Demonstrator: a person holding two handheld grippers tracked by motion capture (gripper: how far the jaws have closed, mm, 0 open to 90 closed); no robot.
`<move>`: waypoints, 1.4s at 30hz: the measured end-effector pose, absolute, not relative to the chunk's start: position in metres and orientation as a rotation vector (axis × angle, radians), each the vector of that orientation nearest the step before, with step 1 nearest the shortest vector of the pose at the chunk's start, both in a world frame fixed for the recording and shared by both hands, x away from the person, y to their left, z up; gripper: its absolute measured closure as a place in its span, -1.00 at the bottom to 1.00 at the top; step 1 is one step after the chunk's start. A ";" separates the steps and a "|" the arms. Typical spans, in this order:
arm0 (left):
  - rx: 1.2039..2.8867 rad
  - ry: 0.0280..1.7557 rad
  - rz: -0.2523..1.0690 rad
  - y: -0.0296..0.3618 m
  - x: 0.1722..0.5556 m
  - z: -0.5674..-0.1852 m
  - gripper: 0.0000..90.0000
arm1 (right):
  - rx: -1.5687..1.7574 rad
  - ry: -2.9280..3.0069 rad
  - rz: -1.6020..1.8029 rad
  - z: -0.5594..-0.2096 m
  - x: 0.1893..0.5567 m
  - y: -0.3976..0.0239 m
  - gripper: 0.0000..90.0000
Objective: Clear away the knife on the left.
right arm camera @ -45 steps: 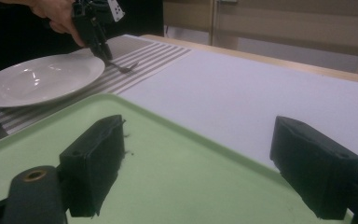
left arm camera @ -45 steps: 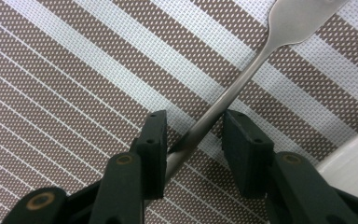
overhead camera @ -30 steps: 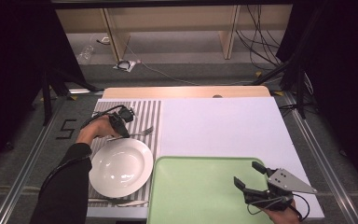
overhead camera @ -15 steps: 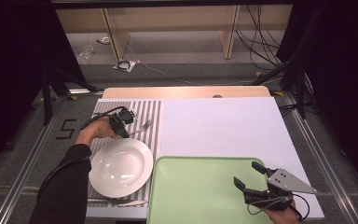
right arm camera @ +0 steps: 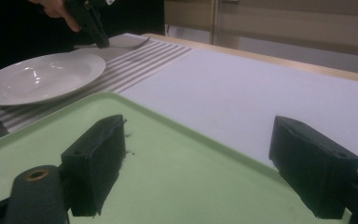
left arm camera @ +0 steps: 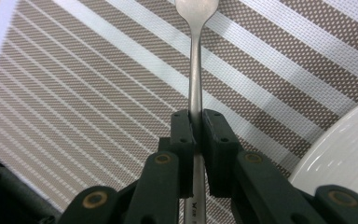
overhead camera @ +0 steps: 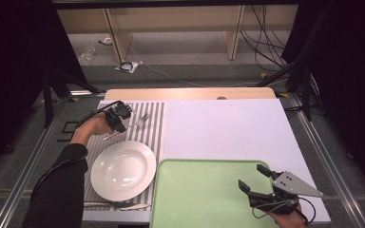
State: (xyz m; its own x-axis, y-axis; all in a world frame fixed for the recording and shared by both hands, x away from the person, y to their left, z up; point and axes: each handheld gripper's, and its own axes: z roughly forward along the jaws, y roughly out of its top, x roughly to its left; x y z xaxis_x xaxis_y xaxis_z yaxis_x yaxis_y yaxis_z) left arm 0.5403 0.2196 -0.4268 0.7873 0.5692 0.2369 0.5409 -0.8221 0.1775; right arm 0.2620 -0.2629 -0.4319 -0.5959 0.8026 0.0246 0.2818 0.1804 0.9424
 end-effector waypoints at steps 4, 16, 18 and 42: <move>2.816 0.953 0.402 0.222 0.540 -0.415 0.84 | 1.016 1.977 1.416 -0.432 0.262 -0.263 -0.57; 2.517 1.078 0.135 0.212 0.521 -0.374 0.84 | 1.014 1.982 1.405 -0.432 0.262 -0.262 -0.57; 2.486 1.080 0.099 0.210 0.516 -0.371 0.84 | 1.015 1.982 1.405 -0.432 0.262 -0.262 -0.57; 2.194 0.905 -0.105 0.171 0.451 -0.373 0.84 | 1.013 1.984 1.405 -0.432 0.261 -0.261 -0.57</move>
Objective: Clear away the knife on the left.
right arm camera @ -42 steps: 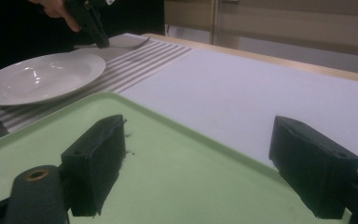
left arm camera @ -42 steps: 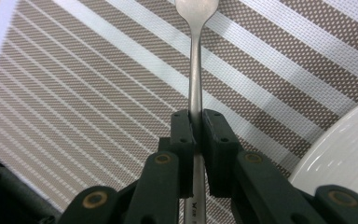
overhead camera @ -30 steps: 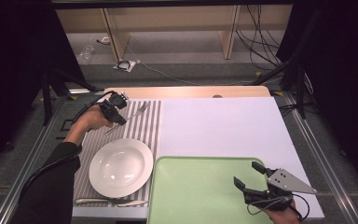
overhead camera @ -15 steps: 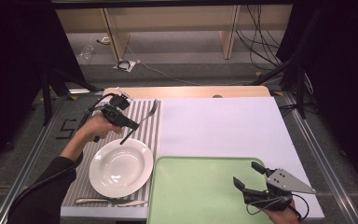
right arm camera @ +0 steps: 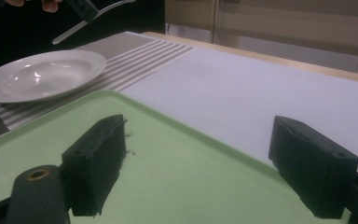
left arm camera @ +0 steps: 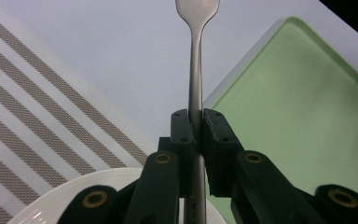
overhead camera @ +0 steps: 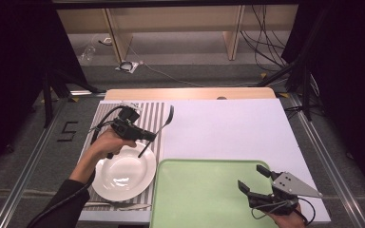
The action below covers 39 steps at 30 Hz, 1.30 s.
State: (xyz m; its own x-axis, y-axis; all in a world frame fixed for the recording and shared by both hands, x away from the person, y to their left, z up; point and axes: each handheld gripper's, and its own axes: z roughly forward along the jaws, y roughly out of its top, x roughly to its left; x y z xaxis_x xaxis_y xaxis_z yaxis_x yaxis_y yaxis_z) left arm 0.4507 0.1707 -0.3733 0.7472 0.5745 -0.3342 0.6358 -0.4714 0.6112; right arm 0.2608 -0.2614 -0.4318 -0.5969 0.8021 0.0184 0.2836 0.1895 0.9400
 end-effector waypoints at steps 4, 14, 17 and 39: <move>2.166 0.893 -0.115 0.168 0.440 -0.379 0.84 | 1.015 1.986 1.408 -0.432 0.261 -0.262 -0.57; 2.166 0.870 -0.101 0.161 0.409 -0.386 0.84 | 1.012 1.976 1.406 -0.431 0.260 -0.262 -0.58; 2.183 0.846 -0.116 0.156 0.396 -0.388 0.84 | 1.010 1.970 1.416 -0.431 0.260 -0.262 -0.58; 2.332 0.685 -0.239 0.117 0.352 -0.404 0.84 | 1.012 1.972 1.430 -0.429 0.259 -0.263 -0.59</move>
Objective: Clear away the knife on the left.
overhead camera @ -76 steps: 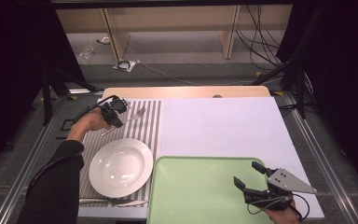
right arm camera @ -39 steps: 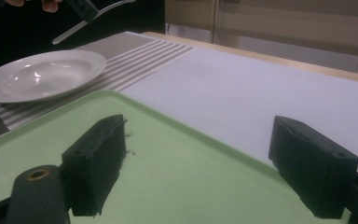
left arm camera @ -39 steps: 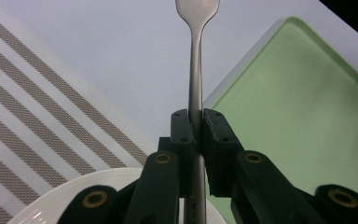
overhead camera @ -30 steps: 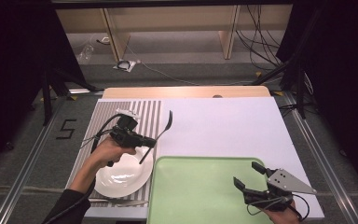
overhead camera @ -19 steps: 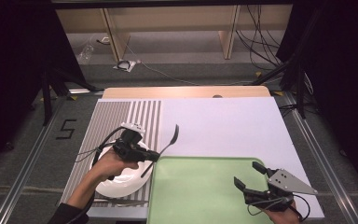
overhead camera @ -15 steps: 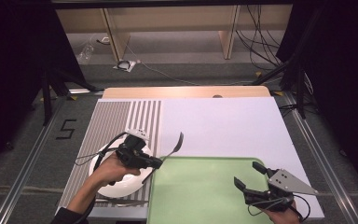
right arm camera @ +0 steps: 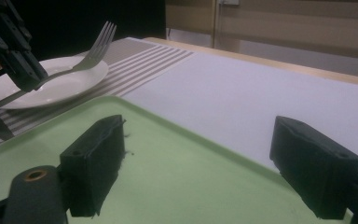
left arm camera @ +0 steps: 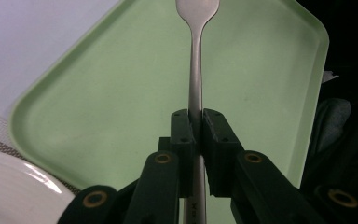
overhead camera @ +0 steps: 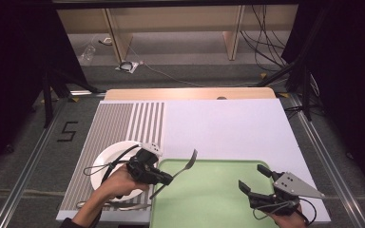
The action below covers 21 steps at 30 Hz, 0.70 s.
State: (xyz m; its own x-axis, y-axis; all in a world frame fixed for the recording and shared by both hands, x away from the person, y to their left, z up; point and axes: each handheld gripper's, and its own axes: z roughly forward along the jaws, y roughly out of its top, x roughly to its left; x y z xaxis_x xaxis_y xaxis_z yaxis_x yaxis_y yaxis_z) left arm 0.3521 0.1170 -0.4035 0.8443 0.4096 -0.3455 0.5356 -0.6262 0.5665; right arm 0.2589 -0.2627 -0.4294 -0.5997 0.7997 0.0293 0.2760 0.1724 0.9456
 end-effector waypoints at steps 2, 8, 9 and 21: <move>2.343 0.680 -0.247 0.114 0.349 -0.405 0.84 | 1.007 1.969 1.436 -0.430 0.259 -0.262 -0.59; 2.383 0.652 -0.267 0.103 0.341 -0.410 0.84 | 1.003 1.968 1.437 -0.429 0.259 -0.262 -0.59; 2.392 0.648 -0.267 0.102 0.339 -0.411 0.84 | 1.006 1.971 1.432 -0.429 0.258 -0.262 -0.59; 2.544 0.605 -0.252 0.076 0.320 -0.428 0.84 | 1.006 1.977 1.425 -0.429 0.258 -0.262 -0.59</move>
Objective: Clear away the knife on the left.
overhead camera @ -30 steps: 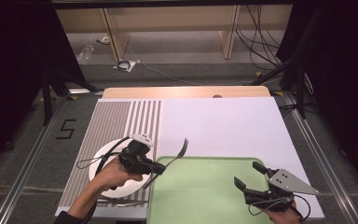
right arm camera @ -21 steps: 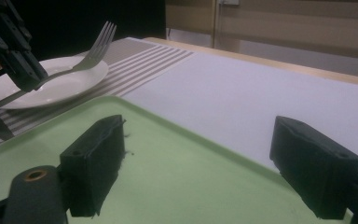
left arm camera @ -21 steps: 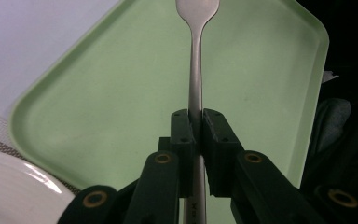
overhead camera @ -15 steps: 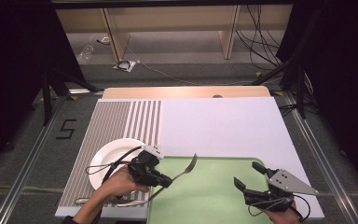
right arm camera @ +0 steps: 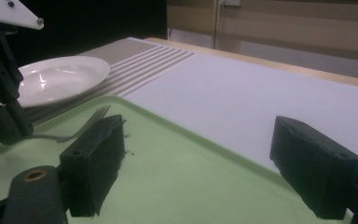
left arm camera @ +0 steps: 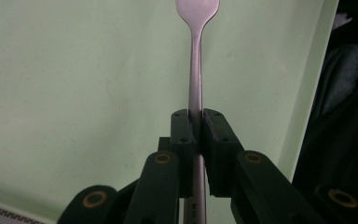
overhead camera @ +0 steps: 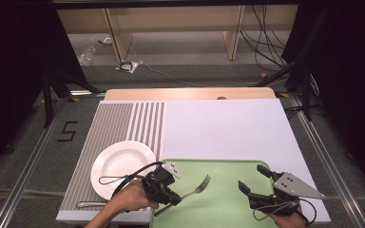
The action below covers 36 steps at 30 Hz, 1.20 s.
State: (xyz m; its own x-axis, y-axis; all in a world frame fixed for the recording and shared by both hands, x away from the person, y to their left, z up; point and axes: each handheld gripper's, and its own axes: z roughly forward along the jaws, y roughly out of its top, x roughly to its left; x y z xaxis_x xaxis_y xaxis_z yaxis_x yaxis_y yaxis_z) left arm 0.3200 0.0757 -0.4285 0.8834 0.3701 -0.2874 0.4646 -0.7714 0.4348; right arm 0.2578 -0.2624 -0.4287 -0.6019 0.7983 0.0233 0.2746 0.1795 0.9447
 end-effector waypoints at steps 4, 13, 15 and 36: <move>2.574 0.594 -0.266 0.071 0.316 -0.433 0.84 | 1.002 1.974 1.431 -0.429 0.258 -0.262 -0.59; 2.644 0.534 -0.299 0.056 0.304 -0.442 0.84 | 1.002 1.974 1.430 -0.429 0.258 -0.262 -0.59; 2.662 0.530 -0.292 0.054 0.302 -0.445 0.84 | 1.004 1.973 1.431 -0.429 0.258 -0.262 -0.59; 2.759 0.534 -0.363 0.046 0.293 -0.460 0.70 | 1.006 1.976 1.423 -0.429 0.258 -0.263 -0.59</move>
